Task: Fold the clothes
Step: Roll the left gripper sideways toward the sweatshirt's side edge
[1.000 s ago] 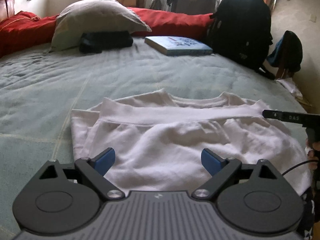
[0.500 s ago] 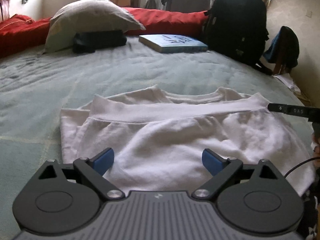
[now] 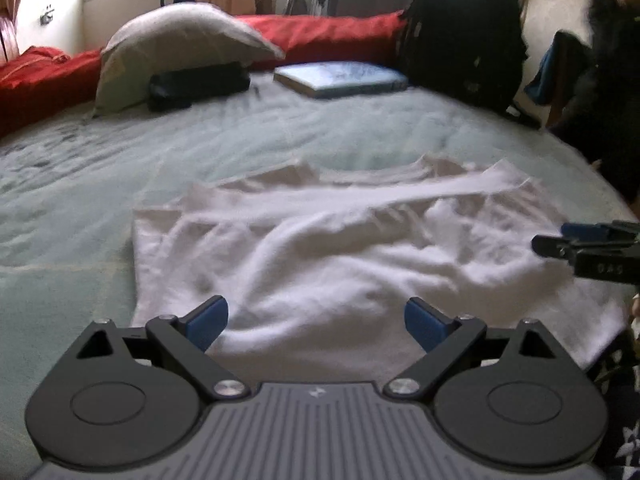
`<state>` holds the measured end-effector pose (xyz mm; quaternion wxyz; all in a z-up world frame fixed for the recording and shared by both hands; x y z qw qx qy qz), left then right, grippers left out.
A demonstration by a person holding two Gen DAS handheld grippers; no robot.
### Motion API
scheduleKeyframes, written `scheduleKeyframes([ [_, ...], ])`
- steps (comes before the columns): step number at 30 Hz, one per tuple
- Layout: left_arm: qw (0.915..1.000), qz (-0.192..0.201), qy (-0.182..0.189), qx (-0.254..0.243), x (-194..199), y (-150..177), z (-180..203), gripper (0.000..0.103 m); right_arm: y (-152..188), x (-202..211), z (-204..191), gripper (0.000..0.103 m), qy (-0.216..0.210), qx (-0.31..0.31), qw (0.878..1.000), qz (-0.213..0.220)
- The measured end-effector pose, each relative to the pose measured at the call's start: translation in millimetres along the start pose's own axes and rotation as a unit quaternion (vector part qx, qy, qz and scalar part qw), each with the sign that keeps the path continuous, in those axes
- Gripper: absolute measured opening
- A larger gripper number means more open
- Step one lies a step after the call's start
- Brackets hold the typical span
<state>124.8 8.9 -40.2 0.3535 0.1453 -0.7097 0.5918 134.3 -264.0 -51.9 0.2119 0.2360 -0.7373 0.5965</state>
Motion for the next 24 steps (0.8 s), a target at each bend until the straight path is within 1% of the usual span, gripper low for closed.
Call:
scheduleKeyframes([
  [2,0.9998,-0.006,-0.005,0.019,-3.8,1.6,-6.4,0.096,-3.3,5.5,-5.8,0.078,-0.024,-0.004,1.0,0.012],
  [4,0.999,-0.025,0.002,0.038,-13.0,6.9,-12.5,0.096,-2.2,4.2,-11.9,0.087,-0.032,0.0,0.999,0.009],
  [5,0.9986,-0.029,0.002,0.043,-14.9,9.7,-14.4,0.096,1.5,0.6,-15.4,0.087,-0.029,0.005,1.0,0.001],
  [7,0.9987,-0.021,0.008,0.045,-9.1,9.5,-16.0,0.096,8.5,-8.6,-16.7,0.087,-0.019,0.006,1.0,-0.024],
  [9,0.9986,-0.006,0.02,0.049,-0.2,6.1,-18.4,0.096,10.9,-7.8,-17.6,0.088,-0.017,0.0,1.0,-0.018],
  [11,0.9984,0.011,0.018,0.052,5.0,3.6,-22.1,0.097,6.7,-5.4,-21.1,0.088,-0.027,-0.009,0.999,-0.014],
  [13,0.998,-0.004,0.013,0.061,-2.6,5.5,-26.1,0.097,4.8,-3.4,-24.6,0.091,-0.037,-0.016,0.999,-0.013],
  [15,0.9972,-0.024,0.021,0.068,-13.0,11.1,-28.6,0.097,7.7,-5.5,-29.3,0.091,-0.037,-0.013,0.999,-0.02],
  [17,0.9978,-0.019,0.025,0.058,-9.6,13.0,-27.7,0.097,11.0,-7.1,-31.0,0.091,-0.029,-0.005,0.999,-0.025],
  [19,0.9973,-0.013,0.038,0.061,-2.2,11.4,-31.7,0.097,11.9,-4.6,-30.7,0.092,-0.029,-0.006,0.999,-0.024],
  [24,0.9937,0.005,0.056,0.097,16.7,4.3,-65.6,0.097,9.7,0.9,-25.4,0.092,-0.042,-0.029,0.998,-0.022],
])
Point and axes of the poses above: each gripper's, at about its wrist camera, not at the fingertips, and x roughly against the way its jaws point, z to its right, y to its underside, the point moved 2 cm from there along -x, roughly the way its jaws point, and after that the axes turned 10 degrees about -x, right-handed, at the moved point
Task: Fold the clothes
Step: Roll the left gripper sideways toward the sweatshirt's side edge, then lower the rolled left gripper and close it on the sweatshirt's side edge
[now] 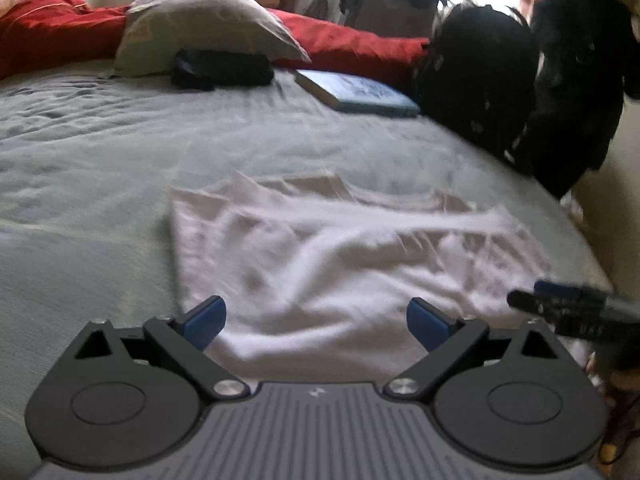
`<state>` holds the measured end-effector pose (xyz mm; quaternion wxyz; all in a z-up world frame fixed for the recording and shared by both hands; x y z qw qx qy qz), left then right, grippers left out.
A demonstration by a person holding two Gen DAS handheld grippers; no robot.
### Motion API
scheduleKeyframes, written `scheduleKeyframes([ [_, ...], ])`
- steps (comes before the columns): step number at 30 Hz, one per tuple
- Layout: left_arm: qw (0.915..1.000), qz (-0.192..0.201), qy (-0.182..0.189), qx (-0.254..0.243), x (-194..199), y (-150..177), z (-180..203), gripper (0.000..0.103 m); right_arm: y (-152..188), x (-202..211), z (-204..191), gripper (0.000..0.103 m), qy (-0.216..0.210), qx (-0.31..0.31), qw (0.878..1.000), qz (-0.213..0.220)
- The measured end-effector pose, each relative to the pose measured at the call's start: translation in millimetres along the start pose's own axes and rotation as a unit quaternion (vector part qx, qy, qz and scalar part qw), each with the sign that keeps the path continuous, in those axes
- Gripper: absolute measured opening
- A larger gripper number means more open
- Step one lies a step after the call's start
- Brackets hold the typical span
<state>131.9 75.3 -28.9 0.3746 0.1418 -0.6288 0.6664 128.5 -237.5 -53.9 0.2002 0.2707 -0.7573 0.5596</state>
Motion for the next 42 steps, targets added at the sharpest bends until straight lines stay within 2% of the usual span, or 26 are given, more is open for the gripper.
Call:
scheduleKeyframes([
  [6,0.9979,-0.033,0.014,0.054,-2.6,-9.9,-51.1,0.096,-1.0,4.8,4.0,0.097,-0.047,-0.032,0.998,-0.006],
  [10,0.9906,-0.055,0.068,0.105,-16.9,-1.2,-71.4,0.096,-2.1,5.7,0.5,0.101,-0.081,-0.044,0.996,-0.015],
  [18,0.9736,-0.06,0.15,0.161,-43.3,-4.2,-92.9,0.096,-3.6,3.3,-6.3,0.102,-0.08,-0.043,0.996,-0.019],
  [21,0.9684,-0.06,0.173,0.169,-62.2,-13.3,-95.8,0.096,-4.8,2.1,-4.5,0.102,-0.078,-0.05,0.995,-0.021],
  [25,0.9676,-0.047,0.176,0.174,-79.2,-23.9,-94.2,0.096,-6.9,4.4,-5.2,0.102,-0.077,-0.053,0.995,-0.02],
  [28,0.9685,-0.051,0.186,0.158,-77.1,-22.0,-89.4,0.096,-7.3,8.1,-7.1,0.102,-0.079,-0.051,0.995,-0.017],
  [33,0.9603,-0.067,0.215,0.165,-56.8,-2.3,-85.5,0.096,-5.2,10.2,-9.6,0.102,-0.087,-0.05,0.995,-0.019],
  [36,0.9588,-0.077,0.223,0.158,-43.6,6.5,-79.8,0.096,-3.9,11.3,-12.5,0.102,-0.091,-0.048,0.994,-0.023],
  [42,0.9541,-0.083,0.237,0.163,-56.3,3.1,-80.4,0.096,-1.0,17.6,-20.2,0.102,-0.094,-0.039,0.995,-0.021],
])
Point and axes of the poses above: each gripper's, at about its wrist camera, not at the fingertips, and x roughly against the way its jaws point, z to its right, y to its underside, the point moved 2 cm from there along -x, roughly the way its jaws point, and after that the axes turned 10 degrees about -x, right-handed, at the moved point
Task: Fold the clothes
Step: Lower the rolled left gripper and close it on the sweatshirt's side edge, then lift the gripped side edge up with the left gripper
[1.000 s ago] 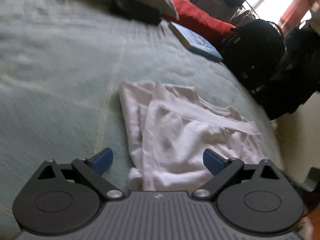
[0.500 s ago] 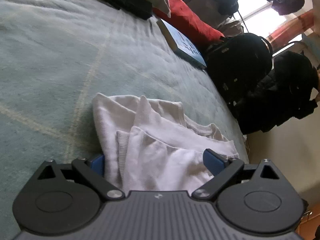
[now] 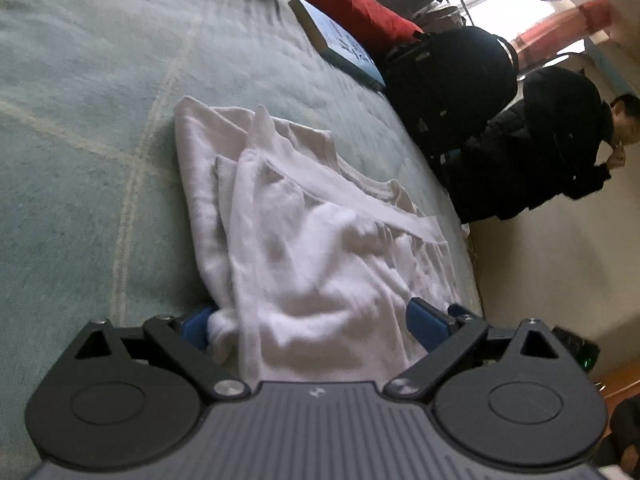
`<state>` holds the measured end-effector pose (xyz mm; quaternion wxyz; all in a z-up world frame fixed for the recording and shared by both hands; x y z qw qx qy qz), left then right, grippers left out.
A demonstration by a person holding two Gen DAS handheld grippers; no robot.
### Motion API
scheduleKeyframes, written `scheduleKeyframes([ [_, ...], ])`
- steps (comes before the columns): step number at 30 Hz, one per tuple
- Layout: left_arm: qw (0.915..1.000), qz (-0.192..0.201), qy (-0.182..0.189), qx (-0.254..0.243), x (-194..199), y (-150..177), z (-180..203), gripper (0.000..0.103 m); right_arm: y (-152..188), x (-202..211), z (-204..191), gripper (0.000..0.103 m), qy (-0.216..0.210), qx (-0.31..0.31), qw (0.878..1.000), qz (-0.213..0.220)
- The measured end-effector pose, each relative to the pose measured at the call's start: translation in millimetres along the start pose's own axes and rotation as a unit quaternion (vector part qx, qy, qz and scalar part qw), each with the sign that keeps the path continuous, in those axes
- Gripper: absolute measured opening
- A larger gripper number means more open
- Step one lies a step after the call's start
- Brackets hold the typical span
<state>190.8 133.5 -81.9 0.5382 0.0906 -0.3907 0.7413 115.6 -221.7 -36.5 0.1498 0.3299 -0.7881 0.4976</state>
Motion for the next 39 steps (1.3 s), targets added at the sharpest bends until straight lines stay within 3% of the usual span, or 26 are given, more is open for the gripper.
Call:
scheduleKeyframes([
  [6,0.9992,0.017,0.025,0.025,-12.4,-14.9,-9.5,0.096,0.6,2.8,-8.1,0.102,-0.001,0.01,1.0,0.002],
  [12,0.9981,-0.016,0.059,-0.002,-6.8,-0.7,0.2,0.096,3.3,-2.9,-11.7,0.103,-0.01,0.015,1.0,-0.009],
  [15,0.9971,-0.005,0.071,0.029,-9.0,-8.3,-15.1,0.092,4.9,-7.5,-13.3,0.103,-0.013,0.013,1.0,-0.017],
  [16,0.9972,-0.001,0.066,0.035,-9.5,-11.7,-19.0,0.089,5.6,-7.4,-13.9,0.103,-0.013,0.016,1.0,-0.018],
  [21,0.999,-0.008,0.027,0.036,-14.1,-16.8,-29.4,0.049,5.2,-4.7,-12.3,0.103,-0.013,0.012,1.0,-0.016],
  [23,0.9993,-0.005,0.019,0.032,-12.6,-14.1,-31.5,0.041,5.3,-4.7,-11.0,0.103,-0.013,0.006,1.0,-0.016],
  [25,0.9994,-0.005,0.014,0.031,-11.9,-11.9,-28.2,0.042,5.4,-5.9,-9.6,0.103,-0.015,0.001,1.0,-0.02],
  [27,0.9998,-0.009,0.014,0.01,-12.4,-11.5,-20.5,0.056,6.4,-7.4,-9.9,0.103,-0.016,0.002,1.0,-0.022],
  [29,0.9998,-0.015,0.012,-0.007,-13.7,-11.7,-15.8,0.057,6.9,-9.4,-10.6,0.103,-0.015,0.003,1.0,-0.025],
  [31,0.9997,-0.02,0.0,-0.017,-14.1,-13.7,-14.5,0.053,7.2,-10.7,-10.8,0.103,-0.015,0.003,1.0,-0.026],
  [33,0.9993,-0.023,-0.021,-0.022,-14.6,-14.8,-14.8,0.035,7.4,-11.5,-10.8,0.103,-0.015,0.001,1.0,-0.027],
  [39,0.9981,-0.02,-0.049,-0.033,-12.0,-11.9,-13.9,0.032,5.7,-9.5,-10.1,0.103,-0.027,-0.012,0.999,-0.03],
])
Point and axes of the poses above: each gripper's, at about its wrist camera, not at the fingertips, and x roughly against the way its jaws point, z to its right, y to its underside, the point moved 2 cm from there along -x, roughly the way its jaws point, and after that the axes turned 10 degrees about -x, right-handed, at the moved point
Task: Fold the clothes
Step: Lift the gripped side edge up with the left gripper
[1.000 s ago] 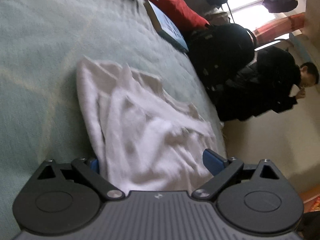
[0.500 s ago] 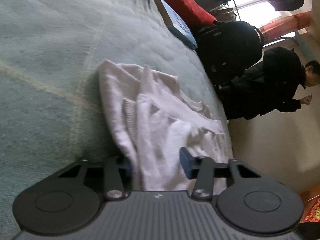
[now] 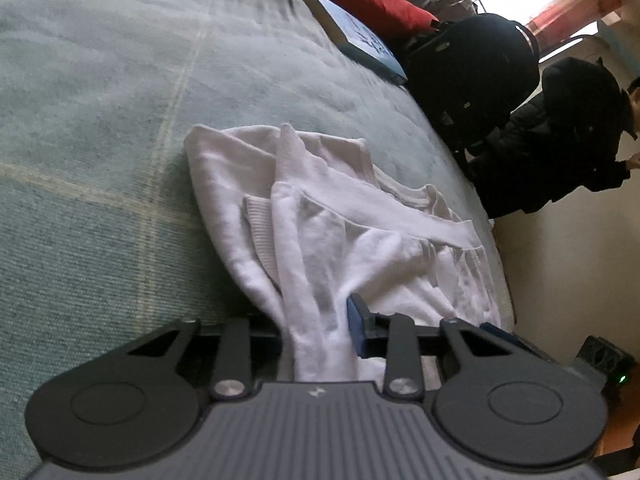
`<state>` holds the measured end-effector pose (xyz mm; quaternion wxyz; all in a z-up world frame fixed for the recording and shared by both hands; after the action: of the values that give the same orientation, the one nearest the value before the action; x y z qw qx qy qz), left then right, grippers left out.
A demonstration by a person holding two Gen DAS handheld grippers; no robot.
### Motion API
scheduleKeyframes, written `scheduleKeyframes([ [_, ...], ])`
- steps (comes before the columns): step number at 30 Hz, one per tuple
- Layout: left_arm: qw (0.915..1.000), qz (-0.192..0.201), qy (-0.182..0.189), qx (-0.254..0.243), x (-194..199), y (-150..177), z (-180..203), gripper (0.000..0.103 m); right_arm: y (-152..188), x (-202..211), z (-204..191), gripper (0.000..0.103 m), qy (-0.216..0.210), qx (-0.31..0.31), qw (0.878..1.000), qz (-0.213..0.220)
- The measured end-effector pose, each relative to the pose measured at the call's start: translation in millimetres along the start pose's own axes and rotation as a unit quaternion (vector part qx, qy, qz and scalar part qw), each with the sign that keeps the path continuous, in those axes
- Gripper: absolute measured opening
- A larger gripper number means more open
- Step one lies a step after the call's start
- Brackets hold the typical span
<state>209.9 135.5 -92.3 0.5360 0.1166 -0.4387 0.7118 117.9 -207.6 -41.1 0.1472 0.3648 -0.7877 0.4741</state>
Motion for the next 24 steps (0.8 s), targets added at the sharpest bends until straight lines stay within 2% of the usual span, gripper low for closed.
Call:
scheduleKeyframes([
  [10,0.9987,-0.005,-0.039,-0.034,-1.1,-2.4,12.4,0.032,-32.5,-22.6,-14.3,0.103,-0.076,-0.073,0.993,-0.044],
  [16,0.9987,-0.001,-0.036,-0.036,-0.7,-0.9,11.8,0.032,-48.6,-62.3,-22.0,0.103,-0.065,-0.094,0.992,-0.055],
  [20,0.9987,0.0,-0.031,-0.04,0.1,-0.8,10.7,0.032,-59.9,-93.2,-21.0,0.103,-0.046,-0.082,0.994,-0.059],
  [24,0.9986,0.002,-0.03,-0.043,0.0,-0.2,10.9,0.032,-72.5,-120.3,-11.5,0.103,-0.038,-0.099,0.992,-0.066],
])
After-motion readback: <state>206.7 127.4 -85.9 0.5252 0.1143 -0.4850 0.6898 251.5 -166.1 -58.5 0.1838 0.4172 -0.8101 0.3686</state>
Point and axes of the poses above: each gripper's, at about its wrist camera, not at the fingertips, and x roughly against the way its jaws point, z to its right, y to its underside, the point moved 2 cm from there along -x, roughly the way its jaws point, and after that the axes turned 10 degrees about -x, right-handed, at the moved point
